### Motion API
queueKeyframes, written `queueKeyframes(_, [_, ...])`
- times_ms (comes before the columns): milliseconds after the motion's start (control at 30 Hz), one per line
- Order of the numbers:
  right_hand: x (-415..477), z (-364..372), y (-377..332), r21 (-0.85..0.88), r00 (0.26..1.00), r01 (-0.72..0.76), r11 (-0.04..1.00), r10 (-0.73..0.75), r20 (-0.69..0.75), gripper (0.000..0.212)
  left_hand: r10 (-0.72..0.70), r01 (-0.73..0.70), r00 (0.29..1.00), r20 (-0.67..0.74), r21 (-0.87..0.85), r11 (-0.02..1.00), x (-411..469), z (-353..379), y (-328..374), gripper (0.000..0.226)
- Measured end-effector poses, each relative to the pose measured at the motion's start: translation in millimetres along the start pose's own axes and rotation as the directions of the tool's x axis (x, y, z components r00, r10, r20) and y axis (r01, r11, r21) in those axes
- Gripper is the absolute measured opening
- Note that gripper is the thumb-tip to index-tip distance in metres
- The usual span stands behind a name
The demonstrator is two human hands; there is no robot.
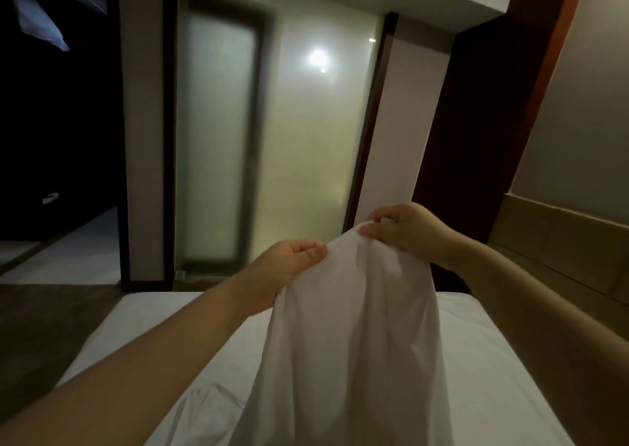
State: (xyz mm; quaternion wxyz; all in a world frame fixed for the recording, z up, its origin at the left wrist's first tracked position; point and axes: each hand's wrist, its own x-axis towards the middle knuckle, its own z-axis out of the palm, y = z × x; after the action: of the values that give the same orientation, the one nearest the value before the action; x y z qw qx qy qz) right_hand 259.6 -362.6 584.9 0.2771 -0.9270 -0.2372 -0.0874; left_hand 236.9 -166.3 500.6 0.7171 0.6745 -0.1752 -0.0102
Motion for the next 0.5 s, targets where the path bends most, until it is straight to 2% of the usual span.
queueKeyframes(100, [-5.5,9.4,5.3,0.015,1.000,0.001,1.000,-0.001,0.015,0.017,-0.080,0.081,0.996,-0.027,0.040,0.996,-5.4,0.2,-15.1,0.036])
queueKeyframes(233, [-12.3,9.3,6.3,0.026,1.000,-0.002,1.000,0.002,0.014,0.016,-0.074,0.071,0.993,-0.092,-0.035,0.997,-10.2,0.5,-20.5,0.035])
queueKeyframes(367, [-23.2,4.1,12.0,0.016,1.000,-0.014,1.000,0.014,0.025,0.015,-0.068,0.062,0.994,-0.086,-0.069,0.996,-16.1,9.9,-21.6,0.017])
queueKeyframes(500, [-35.8,1.6,18.0,0.016,0.999,-0.024,1.000,0.023,0.044,0.016,-0.007,0.012,0.988,-0.157,0.028,1.000,-22.7,24.3,-25.6,0.009])
